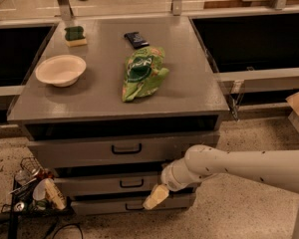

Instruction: Open middle drawer

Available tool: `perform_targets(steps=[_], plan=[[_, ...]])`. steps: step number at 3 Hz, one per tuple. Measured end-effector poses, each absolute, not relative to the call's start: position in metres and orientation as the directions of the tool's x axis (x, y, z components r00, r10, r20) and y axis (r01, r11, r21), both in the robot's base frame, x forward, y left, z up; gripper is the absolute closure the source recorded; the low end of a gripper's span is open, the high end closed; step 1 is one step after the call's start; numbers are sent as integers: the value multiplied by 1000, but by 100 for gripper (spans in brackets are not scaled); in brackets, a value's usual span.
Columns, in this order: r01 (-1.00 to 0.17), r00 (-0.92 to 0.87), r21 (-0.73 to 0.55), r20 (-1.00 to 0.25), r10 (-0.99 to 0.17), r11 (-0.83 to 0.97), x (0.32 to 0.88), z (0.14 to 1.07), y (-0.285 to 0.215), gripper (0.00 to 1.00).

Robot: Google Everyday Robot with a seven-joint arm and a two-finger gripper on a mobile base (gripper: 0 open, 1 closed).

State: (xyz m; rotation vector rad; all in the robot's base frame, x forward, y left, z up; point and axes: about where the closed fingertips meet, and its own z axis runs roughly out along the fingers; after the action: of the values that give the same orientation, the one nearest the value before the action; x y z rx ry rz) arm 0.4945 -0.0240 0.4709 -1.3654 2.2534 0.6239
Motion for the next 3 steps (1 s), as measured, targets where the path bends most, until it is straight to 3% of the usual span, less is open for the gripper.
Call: perform_targets(steps=[3], plan=[[-901,-421,184,-591,-689,393,502,463,-24,0]])
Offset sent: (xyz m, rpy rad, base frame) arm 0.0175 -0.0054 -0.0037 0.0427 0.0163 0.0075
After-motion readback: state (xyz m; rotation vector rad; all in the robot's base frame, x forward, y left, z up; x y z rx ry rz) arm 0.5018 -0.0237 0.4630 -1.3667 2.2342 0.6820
